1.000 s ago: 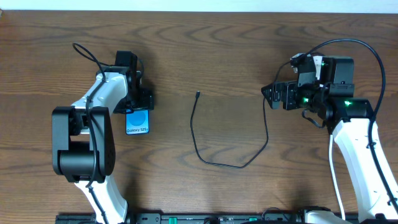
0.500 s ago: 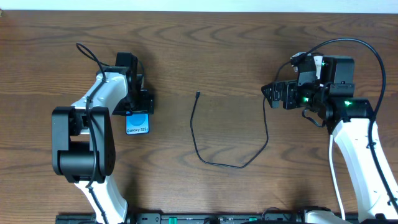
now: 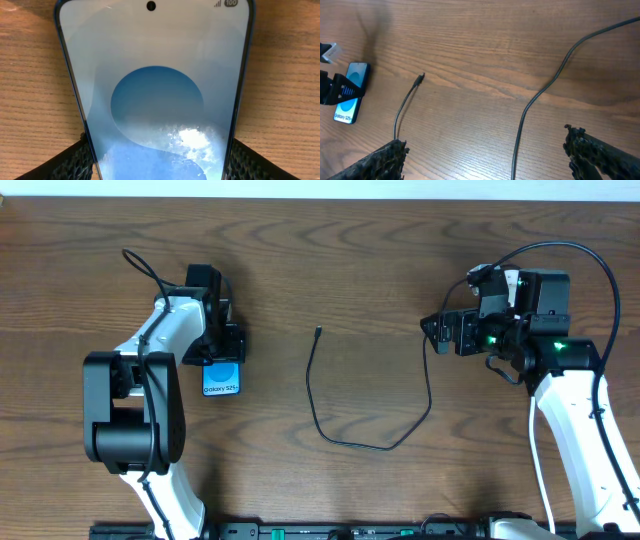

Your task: Plug charger to phone and switch on socket

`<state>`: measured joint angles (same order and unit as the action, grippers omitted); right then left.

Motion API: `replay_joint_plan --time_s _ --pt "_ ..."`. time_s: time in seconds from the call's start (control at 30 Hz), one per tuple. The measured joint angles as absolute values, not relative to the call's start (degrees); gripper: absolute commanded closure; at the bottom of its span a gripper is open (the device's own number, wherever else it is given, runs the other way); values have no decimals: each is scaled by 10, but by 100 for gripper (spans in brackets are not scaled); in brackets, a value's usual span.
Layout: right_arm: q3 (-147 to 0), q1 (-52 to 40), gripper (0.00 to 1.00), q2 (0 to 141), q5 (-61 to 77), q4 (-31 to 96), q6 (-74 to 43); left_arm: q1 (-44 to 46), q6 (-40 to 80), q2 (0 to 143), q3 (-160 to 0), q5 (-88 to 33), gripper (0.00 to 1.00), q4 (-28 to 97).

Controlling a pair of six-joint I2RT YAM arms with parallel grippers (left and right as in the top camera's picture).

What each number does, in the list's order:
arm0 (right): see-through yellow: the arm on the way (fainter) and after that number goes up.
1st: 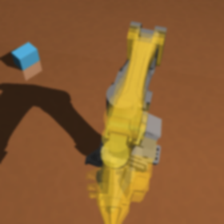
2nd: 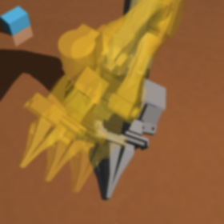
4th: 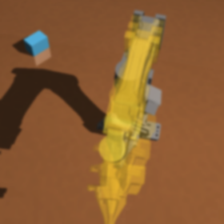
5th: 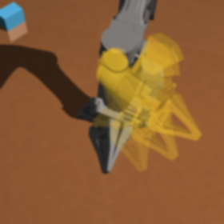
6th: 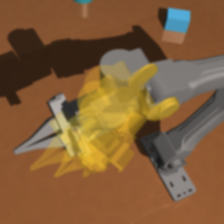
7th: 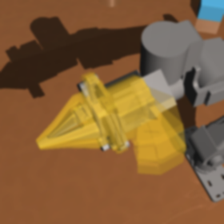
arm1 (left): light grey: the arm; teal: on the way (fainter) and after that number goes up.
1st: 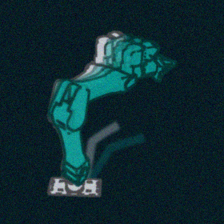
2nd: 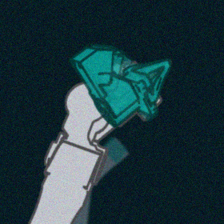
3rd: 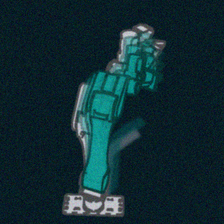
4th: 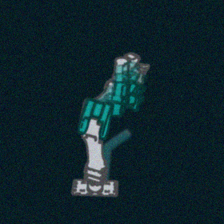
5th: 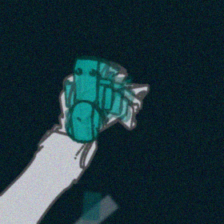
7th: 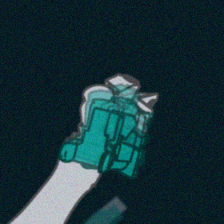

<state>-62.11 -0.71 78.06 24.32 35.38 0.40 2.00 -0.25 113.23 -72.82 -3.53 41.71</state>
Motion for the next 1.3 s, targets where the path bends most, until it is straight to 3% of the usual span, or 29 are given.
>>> replay_joint_plan --time_s 1.3 --pt "-621 -7 1 781 242 354 4 20 11 1132 -727 -36 25 369"
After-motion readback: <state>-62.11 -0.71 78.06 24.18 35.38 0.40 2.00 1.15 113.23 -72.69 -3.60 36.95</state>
